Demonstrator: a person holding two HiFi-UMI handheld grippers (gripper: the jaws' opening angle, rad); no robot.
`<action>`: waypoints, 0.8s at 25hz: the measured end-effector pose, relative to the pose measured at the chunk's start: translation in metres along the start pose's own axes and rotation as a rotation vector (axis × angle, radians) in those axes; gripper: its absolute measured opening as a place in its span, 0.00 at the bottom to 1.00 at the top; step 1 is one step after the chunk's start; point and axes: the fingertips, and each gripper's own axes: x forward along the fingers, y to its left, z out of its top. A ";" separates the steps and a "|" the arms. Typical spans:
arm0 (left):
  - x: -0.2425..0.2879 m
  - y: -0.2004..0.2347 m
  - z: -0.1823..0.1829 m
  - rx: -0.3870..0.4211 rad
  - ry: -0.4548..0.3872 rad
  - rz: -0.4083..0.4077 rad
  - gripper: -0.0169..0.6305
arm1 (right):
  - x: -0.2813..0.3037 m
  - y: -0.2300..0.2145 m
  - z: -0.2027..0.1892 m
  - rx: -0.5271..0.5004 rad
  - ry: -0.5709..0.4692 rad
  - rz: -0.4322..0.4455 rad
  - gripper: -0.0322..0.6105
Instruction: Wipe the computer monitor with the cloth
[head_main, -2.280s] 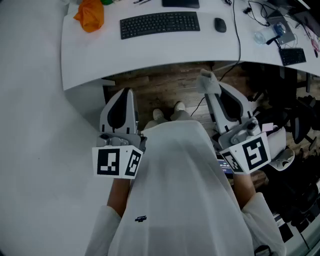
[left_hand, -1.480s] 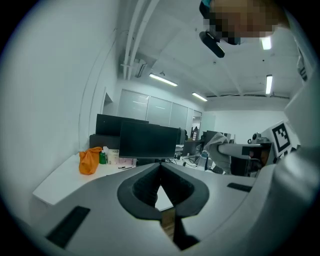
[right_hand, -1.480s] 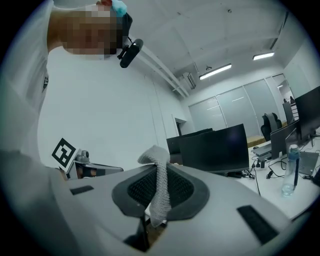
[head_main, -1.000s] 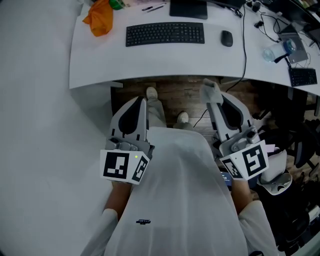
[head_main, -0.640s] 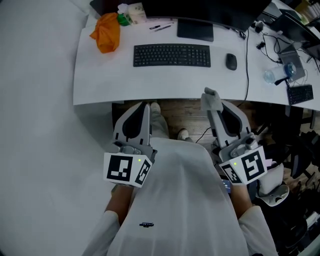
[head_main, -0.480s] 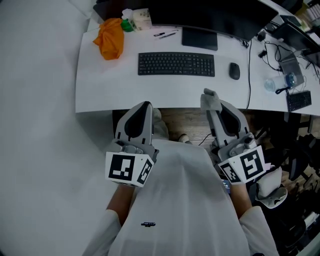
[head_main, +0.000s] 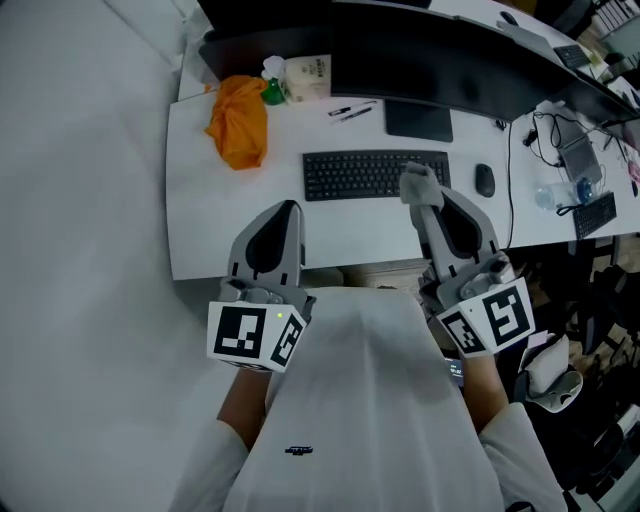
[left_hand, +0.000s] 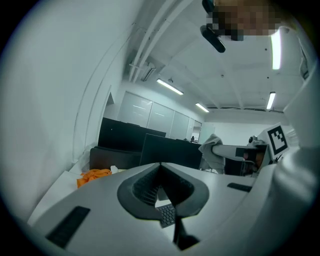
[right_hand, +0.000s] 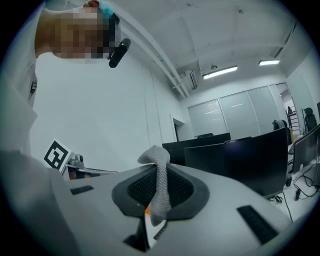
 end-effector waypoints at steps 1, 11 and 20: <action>0.004 0.008 0.004 0.001 -0.004 -0.010 0.05 | 0.010 0.001 0.003 0.001 -0.009 -0.008 0.11; 0.049 0.029 0.018 0.007 0.001 -0.069 0.05 | 0.053 -0.013 0.023 -0.006 -0.044 -0.035 0.11; 0.081 0.030 0.047 0.035 -0.015 -0.083 0.05 | 0.102 -0.035 0.045 -0.038 -0.064 -0.029 0.11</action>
